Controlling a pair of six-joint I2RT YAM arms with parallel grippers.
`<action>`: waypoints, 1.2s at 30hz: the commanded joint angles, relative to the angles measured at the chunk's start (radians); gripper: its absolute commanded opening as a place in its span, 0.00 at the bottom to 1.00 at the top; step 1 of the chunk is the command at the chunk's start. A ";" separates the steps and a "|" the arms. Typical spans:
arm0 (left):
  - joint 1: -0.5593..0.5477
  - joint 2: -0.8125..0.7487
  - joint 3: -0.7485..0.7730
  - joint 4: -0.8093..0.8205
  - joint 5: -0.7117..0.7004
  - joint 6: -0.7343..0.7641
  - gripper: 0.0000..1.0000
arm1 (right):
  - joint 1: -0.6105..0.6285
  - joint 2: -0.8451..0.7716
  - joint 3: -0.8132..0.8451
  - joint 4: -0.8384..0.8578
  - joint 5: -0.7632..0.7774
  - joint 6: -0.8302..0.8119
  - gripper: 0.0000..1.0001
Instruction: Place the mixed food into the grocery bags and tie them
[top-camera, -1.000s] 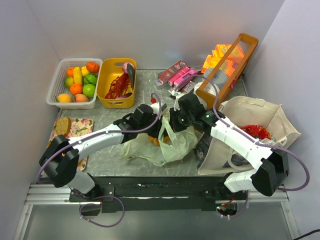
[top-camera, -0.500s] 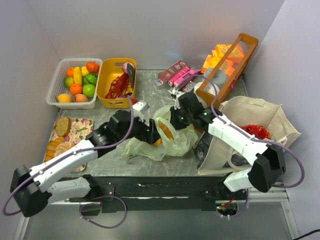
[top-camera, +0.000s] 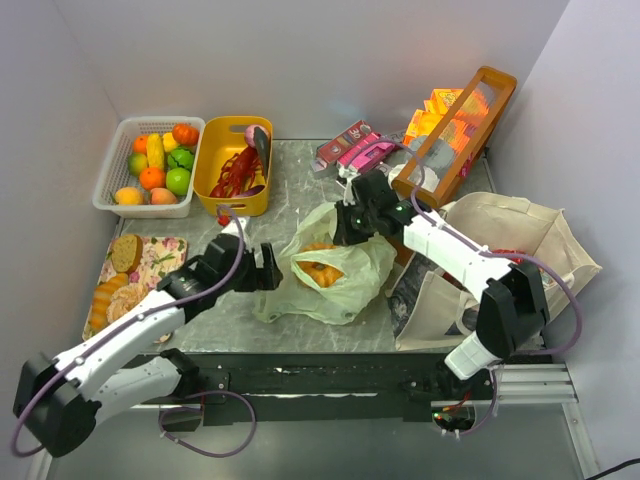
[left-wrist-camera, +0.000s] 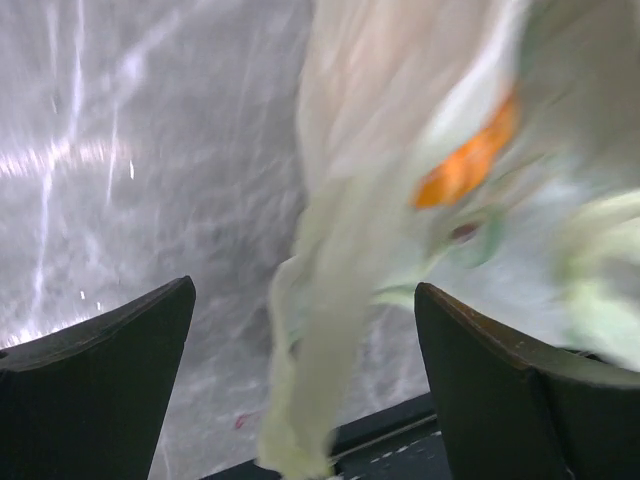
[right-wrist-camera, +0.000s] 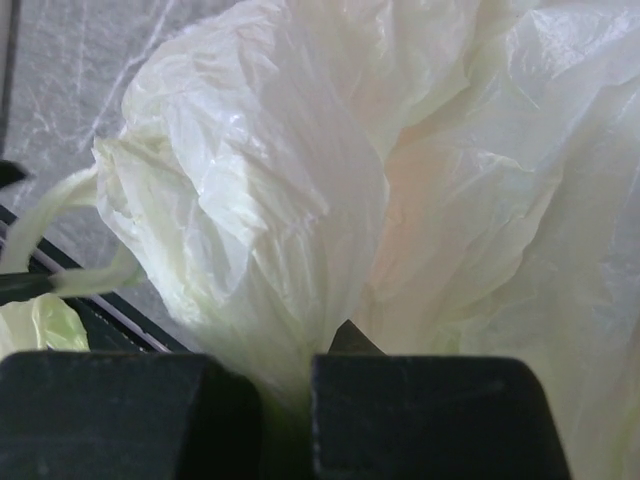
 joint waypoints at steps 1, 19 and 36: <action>0.010 0.022 -0.083 0.090 0.088 -0.043 0.96 | -0.011 0.039 0.083 0.021 -0.023 -0.039 0.00; 0.089 -0.061 -0.082 0.311 0.377 -0.130 0.01 | -0.003 -0.084 0.258 -0.135 0.036 -0.113 0.99; 0.411 -0.004 0.075 0.291 0.760 -0.118 0.01 | 0.314 -0.503 -0.164 -0.293 0.312 0.062 0.99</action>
